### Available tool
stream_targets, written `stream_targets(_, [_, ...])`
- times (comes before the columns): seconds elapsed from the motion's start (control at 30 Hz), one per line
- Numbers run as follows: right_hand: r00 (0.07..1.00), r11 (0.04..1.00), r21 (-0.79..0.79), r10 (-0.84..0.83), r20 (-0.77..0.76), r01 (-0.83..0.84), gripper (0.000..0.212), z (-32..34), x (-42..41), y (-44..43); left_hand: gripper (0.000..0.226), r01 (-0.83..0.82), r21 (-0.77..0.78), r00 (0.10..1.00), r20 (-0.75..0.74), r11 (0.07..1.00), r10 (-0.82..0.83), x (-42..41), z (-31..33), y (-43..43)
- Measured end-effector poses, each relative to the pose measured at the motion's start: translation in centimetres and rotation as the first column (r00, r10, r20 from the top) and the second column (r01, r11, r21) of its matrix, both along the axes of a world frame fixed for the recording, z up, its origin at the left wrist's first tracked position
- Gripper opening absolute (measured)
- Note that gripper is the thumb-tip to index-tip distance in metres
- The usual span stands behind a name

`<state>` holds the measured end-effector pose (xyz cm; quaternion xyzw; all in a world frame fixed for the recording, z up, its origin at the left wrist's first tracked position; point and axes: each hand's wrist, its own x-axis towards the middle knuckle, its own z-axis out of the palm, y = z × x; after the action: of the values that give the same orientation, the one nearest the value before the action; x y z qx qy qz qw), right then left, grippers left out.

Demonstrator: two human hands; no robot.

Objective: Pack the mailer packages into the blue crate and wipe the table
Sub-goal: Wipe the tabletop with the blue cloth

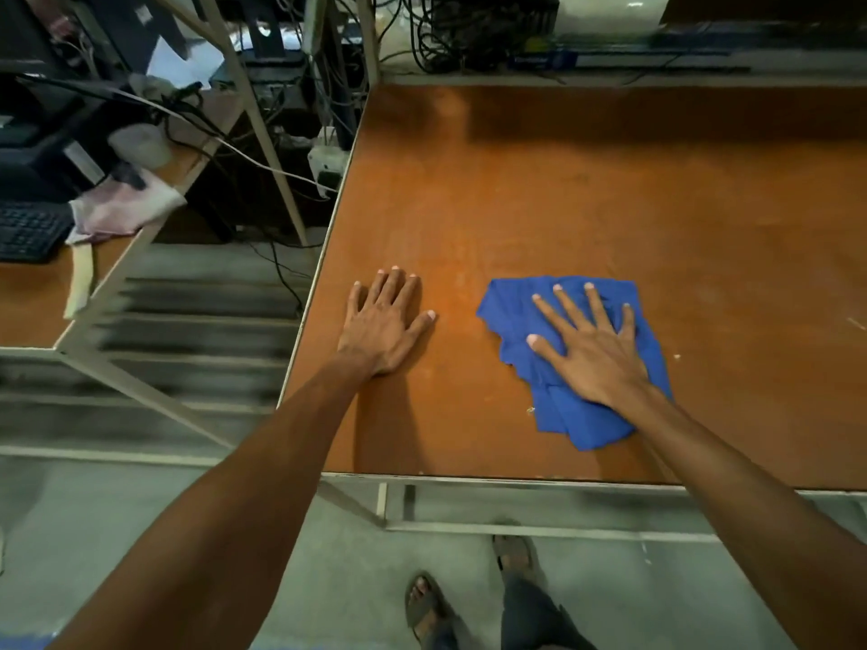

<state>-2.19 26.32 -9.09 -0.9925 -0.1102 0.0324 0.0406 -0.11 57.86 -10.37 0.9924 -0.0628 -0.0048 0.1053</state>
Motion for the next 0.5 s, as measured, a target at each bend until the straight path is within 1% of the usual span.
stream_targets(0.07, [0.970,0.970,-0.031,0.240,0.022,-0.239,0.064,-0.1,-0.7,0.4,0.074,0.010,0.000,1.000,0.005,1.000,-0.010,1.2,0.0,-1.0])
stream_targets(0.1, [0.949,0.948,-0.038,0.316,0.012,-0.316,0.062,-0.4,-0.7,0.0,0.074,0.008,0.006,1.000,0.010,1.000,-0.008,1.8,0.0,-1.6])
stream_targets(0.13, [0.948,0.948,-0.035,0.318,0.009,-0.317,0.061,-0.4,0.3,-0.8,0.074,0.004,0.011,1.000,0.011,1.000,-0.004,2.4,0.1,-2.1])
stream_targets(0.17, [0.971,0.971,-0.036,0.238,0.011,-0.237,0.062,-0.4,2.3,-2.0,0.074,0.002,0.013,1.000,0.006,1.000,-0.002,3.1,0.1,-2.7])
stream_targets(0.2, [0.995,0.995,-0.008,0.095,0.003,-0.095,0.063,-0.3,4.7,-3.2,0.074,0.005,0.017,1.000,-0.002,1.000,-0.005,3.9,0.1,-3.2])
stream_targets(0.23, [0.999,0.999,0.018,-0.045,-0.026,0.045,0.065,-0.1,7.1,-4.2,0.074,0.008,0.021,1.000,-0.006,1.000,-0.008,4.7,0.1,-3.8])
stream_targets(0.27, [0.992,0.993,0.017,-0.115,-0.055,0.116,0.067,0.1,9.0,-4.7,0.074,0.012,0.026,1.000,-0.003,1.000,-0.012,5.6,0.2,-4.3])
stream_targets(0.3, [0.993,0.995,0.017,-0.099,-0.058,0.100,0.068,0.0,10.3,-4.6,0.074,0.016,0.031,1.000,0.005,0.999,-0.016,6.6,0.2,-4.8])
stream_targets(0.37, [0.995,0.995,-0.010,0.099,0.002,-0.099,0.069,-0.6,11.8,-4.0,0.074,0.016,0.030,1.000,0.018,0.999,-0.016,8.8,0.4,-5.9])
stream_targets(0.4, [0.986,0.986,-0.022,0.168,0.016,-0.168,0.068,-0.9,12.7,-4.1,0.074,0.009,0.027,1.000,0.019,1.000,-0.010,10.0,0.5,-6.4])
stream_targets(0.43, [0.983,0.983,-0.021,0.184,0.017,-0.184,0.067,-0.8,14.1,-4.6,0.074,0.002,0.028,1.000,0.022,1.000,-0.002,11.2,0.5,-6.9])
stream_targets(0.47, [0.991,0.991,-0.001,0.135,0.001,-0.135,0.066,-0.7,16.1,-5.4,0.075,-0.003,0.034,1.000,0.027,0.999,0.002,12.4,0.4,-7.4])
stream_targets(0.5, [0.999,0.999,0.034,0.041,-0.029,-0.040,0.065,-0.6,18.4,-6.2,0.075,-0.006,0.038,1.000,0.029,0.999,0.005,13.6,0.3,-7.9])
